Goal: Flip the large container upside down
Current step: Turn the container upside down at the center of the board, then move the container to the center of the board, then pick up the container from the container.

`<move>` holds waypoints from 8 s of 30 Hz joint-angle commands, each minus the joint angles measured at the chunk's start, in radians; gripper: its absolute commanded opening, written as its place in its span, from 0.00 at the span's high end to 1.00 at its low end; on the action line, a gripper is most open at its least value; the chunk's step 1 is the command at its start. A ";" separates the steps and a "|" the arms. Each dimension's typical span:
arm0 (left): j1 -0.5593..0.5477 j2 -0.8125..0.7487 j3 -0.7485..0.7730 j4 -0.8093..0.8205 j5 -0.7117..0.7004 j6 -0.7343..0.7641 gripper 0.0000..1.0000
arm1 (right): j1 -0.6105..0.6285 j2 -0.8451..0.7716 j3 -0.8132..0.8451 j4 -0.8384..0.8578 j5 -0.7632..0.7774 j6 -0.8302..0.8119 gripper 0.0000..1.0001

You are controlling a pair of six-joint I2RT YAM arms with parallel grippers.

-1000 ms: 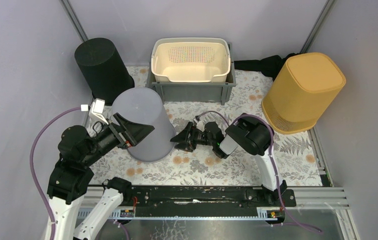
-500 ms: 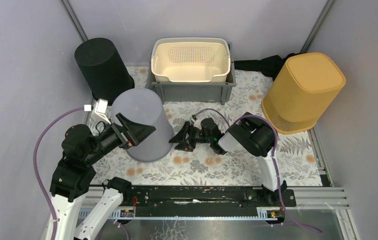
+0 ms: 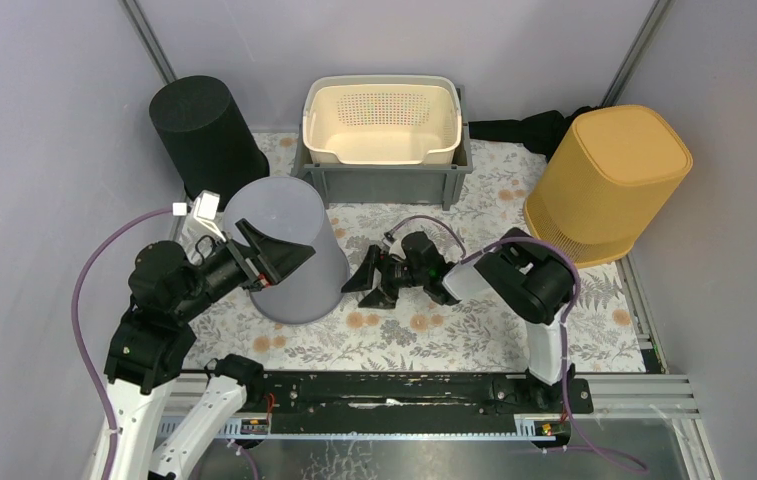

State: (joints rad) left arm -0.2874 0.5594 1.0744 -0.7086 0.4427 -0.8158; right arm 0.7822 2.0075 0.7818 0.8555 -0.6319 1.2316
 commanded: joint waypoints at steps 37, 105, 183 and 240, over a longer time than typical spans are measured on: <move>-0.006 0.026 0.025 0.019 0.004 0.029 0.00 | 0.026 -0.133 0.145 0.071 0.045 -0.029 0.29; 0.011 0.382 -0.412 0.286 -0.749 0.020 0.00 | -0.176 -0.503 0.128 -0.484 -0.208 -0.236 0.14; 0.376 -0.072 -0.240 -0.213 -0.222 0.108 0.00 | -0.198 -0.834 -0.042 -0.758 -0.330 -0.332 0.01; 0.359 0.071 -0.328 -0.053 -0.051 0.212 0.00 | -0.189 -0.519 0.369 -0.865 -0.181 -0.402 0.00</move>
State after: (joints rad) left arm 0.0734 0.6067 0.6991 -0.8410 0.3946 -0.6075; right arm 0.5892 1.5303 1.0393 0.0490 -0.8051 0.8787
